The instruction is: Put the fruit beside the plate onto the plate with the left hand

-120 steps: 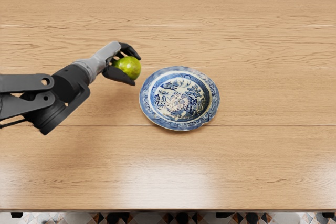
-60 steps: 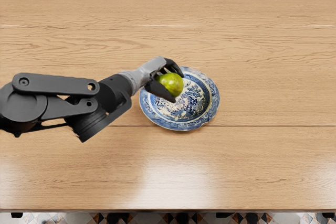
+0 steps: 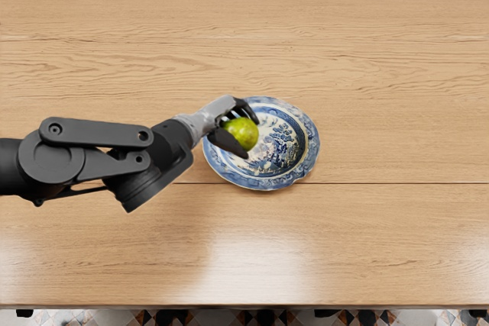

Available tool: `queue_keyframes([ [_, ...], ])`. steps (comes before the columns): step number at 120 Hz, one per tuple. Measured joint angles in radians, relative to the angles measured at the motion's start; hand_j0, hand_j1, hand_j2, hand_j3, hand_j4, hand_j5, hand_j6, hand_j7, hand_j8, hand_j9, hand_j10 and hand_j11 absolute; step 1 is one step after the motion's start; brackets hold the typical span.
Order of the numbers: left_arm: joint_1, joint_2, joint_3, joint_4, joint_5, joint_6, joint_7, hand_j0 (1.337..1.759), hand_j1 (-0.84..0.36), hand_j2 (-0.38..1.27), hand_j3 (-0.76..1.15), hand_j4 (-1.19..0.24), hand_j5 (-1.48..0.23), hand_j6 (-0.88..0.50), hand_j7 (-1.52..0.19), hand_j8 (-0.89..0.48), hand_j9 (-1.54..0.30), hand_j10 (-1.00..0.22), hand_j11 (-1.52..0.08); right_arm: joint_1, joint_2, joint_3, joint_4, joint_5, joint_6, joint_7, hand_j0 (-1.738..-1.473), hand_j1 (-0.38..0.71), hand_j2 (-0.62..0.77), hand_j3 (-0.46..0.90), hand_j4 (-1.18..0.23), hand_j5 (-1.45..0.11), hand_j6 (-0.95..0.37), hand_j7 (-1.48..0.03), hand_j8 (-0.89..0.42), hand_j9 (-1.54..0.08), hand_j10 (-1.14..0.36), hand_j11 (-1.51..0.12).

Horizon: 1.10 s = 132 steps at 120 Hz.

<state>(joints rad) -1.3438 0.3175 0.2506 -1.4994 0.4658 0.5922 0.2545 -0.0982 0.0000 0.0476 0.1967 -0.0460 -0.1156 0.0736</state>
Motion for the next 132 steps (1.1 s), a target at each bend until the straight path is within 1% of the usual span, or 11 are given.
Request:
queue_keyframes([
  [12, -0.001, 0.000, 0.000, 0.005, 0.001, 0.000, 0.000, 1.654, -0.27, 0.28, 0.00, -0.52, -0.82, -0.33, -0.79, -0.35, -0.80, -0.55, -0.81, 0.000, 0.000, 0.000, 0.000, 0.000, 0.000, 0.000, -1.658, -0.33, 0.00, 0.00, -0.02, -0.03, -0.02, -0.03, -0.02, -0.03, -0.02, -0.03],
  [18, 0.000, -0.001, 0.000, 0.006, 0.002, 0.001, 0.000, 1.655, -0.24, 0.24, 0.00, -0.50, -0.74, -0.36, -0.72, -0.38, -0.73, -0.51, -0.74, 0.000, 0.000, 0.000, 0.000, 0.000, 0.000, 0.000, -1.658, -0.33, 0.00, 0.00, -0.02, -0.03, -0.02, -0.03, -0.02, -0.03, -0.02, -0.03],
  [44, -0.003, -0.001, -0.002, 0.007, -0.001, 0.001, -0.001, 1.657, 0.03, 0.10, 0.00, -0.27, -0.38, -0.22, -0.37, -0.23, -0.37, -0.27, -0.38, 0.000, 0.000, 0.000, 0.000, 0.000, 0.000, 0.000, -1.658, -0.33, 0.00, 0.00, -0.02, -0.03, -0.02, -0.03, -0.02, -0.03, -0.02, -0.03],
  [60, -0.022, 0.005, -0.009, -0.001, -0.001, -0.001, -0.001, 1.657, 0.16, 0.06, 0.00, -0.16, -0.23, -0.14, -0.22, -0.14, -0.23, -0.17, -0.23, 0.000, 0.000, 0.000, 0.000, 0.000, 0.000, 0.000, -1.658, -0.33, 0.00, 0.00, -0.02, -0.03, -0.02, -0.03, -0.02, -0.03, -0.02, -0.03],
  [67, -0.052, 0.029, -0.016, -0.017, 0.000, -0.004, -0.001, 1.658, 0.20, 0.04, 0.00, -0.13, -0.18, -0.11, -0.17, -0.11, -0.17, -0.13, -0.18, 0.000, 0.000, 0.000, 0.000, 0.000, 0.000, 0.000, -1.658, -0.33, 0.00, 0.00, -0.02, -0.03, -0.02, -0.03, -0.02, -0.03, -0.02, -0.03],
  [78, -0.055, 0.121, -0.057, -0.046, 0.000, -0.037, -0.002, 1.658, 0.25, 0.03, 0.00, -0.08, -0.12, -0.07, -0.11, -0.07, -0.11, -0.08, -0.12, 0.000, 0.000, 0.000, 0.000, 0.000, 0.000, 0.000, -1.658, -0.33, 0.00, 0.00, -0.02, -0.03, -0.02, -0.03, -0.02, -0.03, -0.02, -0.03],
  [84, -0.052, 0.239, -0.104, -0.056, -0.002, -0.117, -0.002, 1.658, 0.27, 0.02, 0.00, -0.07, -0.09, -0.06, -0.09, -0.06, -0.09, -0.07, -0.09, 0.000, 0.000, 0.000, 0.000, 0.000, 0.000, 0.000, -1.658, -0.33, 0.00, 0.00, -0.02, -0.03, -0.02, -0.03, -0.02, -0.03, -0.02, -0.03],
  [94, -0.050, 0.450, -0.195, -0.063, -0.005, -0.373, -0.001, 1.658, 0.30, 0.02, 0.00, -0.04, -0.06, -0.04, -0.06, -0.04, -0.06, -0.04, -0.06, 0.000, 0.000, 0.000, 0.000, 0.000, 0.000, 0.000, -1.658, -0.33, 0.00, 0.00, -0.02, -0.03, -0.02, -0.03, -0.02, -0.03, -0.02, -0.03],
  [102, -0.046, 0.565, -0.254, -0.065, -0.008, -0.582, -0.001, 1.658, 0.31, 0.01, 0.00, -0.03, -0.04, -0.03, -0.04, -0.03, -0.04, -0.03, -0.04, 0.000, 0.000, 0.000, 0.000, 0.000, 0.000, 0.000, -1.658, -0.33, 0.00, 0.00, -0.02, -0.03, -0.02, -0.03, -0.02, -0.03, -0.02, -0.03],
  [117, -0.034, 0.722, -0.325, -0.066, -0.023, -0.954, -0.001, 1.658, 0.33, 0.01, 0.00, -0.02, -0.02, -0.02, -0.02, -0.02, -0.02, -0.02, -0.02, 0.000, 0.000, 0.000, 0.000, 0.000, 0.000, 0.000, -1.658, -0.33, 0.00, 0.00, -0.02, -0.03, -0.02, -0.03, -0.02, -0.03, -0.02, -0.03],
  [132, -0.029, 0.781, -0.347, -0.067, -0.036, -1.122, -0.001, 1.658, 0.34, 0.00, 0.00, -0.01, -0.01, -0.01, -0.01, -0.01, -0.01, -0.01, -0.01, 0.000, 0.000, 0.000, 0.000, 0.000, 0.000, 0.000, -1.658, -0.33, 0.00, 0.00, -0.02, -0.03, -0.02, -0.03, -0.02, -0.03, -0.02, -0.03],
])
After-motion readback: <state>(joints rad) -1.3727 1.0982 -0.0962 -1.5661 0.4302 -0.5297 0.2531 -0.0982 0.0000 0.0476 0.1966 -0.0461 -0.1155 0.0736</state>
